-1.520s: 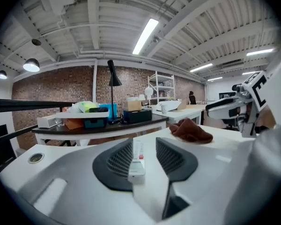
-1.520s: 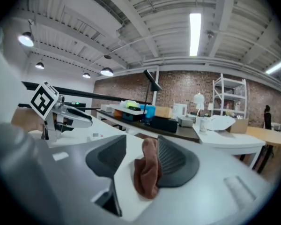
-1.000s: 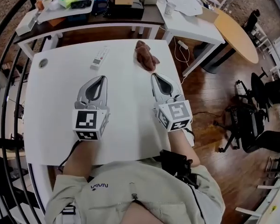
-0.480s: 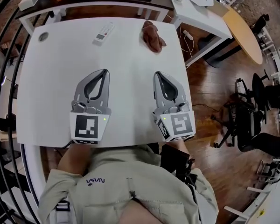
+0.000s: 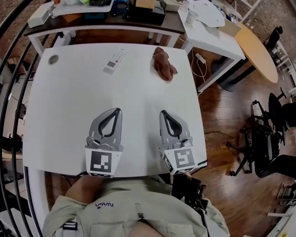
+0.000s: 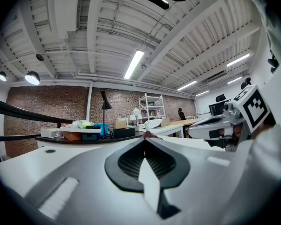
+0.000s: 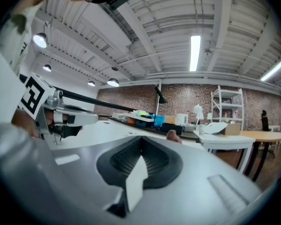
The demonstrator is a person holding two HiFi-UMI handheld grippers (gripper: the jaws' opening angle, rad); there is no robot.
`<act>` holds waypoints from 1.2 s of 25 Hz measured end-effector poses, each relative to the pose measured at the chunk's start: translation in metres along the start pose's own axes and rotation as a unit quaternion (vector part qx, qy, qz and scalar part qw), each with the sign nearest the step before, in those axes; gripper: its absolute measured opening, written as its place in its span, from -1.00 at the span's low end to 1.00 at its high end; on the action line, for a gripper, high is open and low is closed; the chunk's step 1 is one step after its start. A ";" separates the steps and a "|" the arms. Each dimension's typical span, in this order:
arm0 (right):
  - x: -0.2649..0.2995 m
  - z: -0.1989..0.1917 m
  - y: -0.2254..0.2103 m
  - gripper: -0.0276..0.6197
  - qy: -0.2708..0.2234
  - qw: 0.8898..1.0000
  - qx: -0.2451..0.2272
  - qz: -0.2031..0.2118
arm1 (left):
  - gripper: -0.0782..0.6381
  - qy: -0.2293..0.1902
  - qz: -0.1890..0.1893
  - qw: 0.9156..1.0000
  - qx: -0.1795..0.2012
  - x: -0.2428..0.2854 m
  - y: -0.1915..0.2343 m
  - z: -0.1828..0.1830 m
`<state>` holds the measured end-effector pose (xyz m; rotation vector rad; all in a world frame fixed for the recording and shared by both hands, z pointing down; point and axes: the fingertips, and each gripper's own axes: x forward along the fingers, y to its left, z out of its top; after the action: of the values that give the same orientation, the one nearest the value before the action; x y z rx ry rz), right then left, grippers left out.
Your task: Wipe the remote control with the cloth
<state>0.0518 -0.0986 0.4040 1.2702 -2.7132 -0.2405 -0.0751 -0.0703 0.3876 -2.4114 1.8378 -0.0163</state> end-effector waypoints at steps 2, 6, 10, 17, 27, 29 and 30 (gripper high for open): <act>0.002 -0.003 -0.001 -0.90 0.004 1.000 0.012 0.002 | -0.77 0.009 0.007 1.000 -0.021 -0.002 0.003 -0.007; 0.003 -0.008 -0.006 -0.90 0.015 0.999 0.038 0.002 | -0.77 0.035 -0.005 0.999 -0.039 -0.006 0.004 -0.020; 0.001 -0.015 -0.011 -0.91 0.024 0.996 0.089 -0.002 | -0.77 0.075 -0.023 0.995 -0.055 -0.001 0.000 -0.034; 0.004 -0.021 -0.013 -0.91 0.033 0.994 0.104 -0.002 | -0.77 0.091 -0.030 0.994 -0.050 0.008 0.001 -0.043; 0.003 -0.021 -0.013 -0.91 0.034 0.994 0.107 -0.001 | -0.77 0.092 -0.038 0.994 -0.051 0.007 -0.003 -0.043; 0.003 -0.021 -0.012 -0.91 0.034 0.994 0.107 -0.002 | -0.77 0.092 -0.040 0.994 -0.050 0.008 -0.003 -0.043; 0.004 -0.022 -0.012 -0.91 0.034 0.994 0.107 -0.002 | -0.77 0.091 -0.041 0.994 -0.050 0.008 -0.003 -0.043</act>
<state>0.0629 -0.1112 0.4230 1.3090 -2.7374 0.0945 -0.0736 -0.0808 0.4299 -2.6324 1.8529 -0.1601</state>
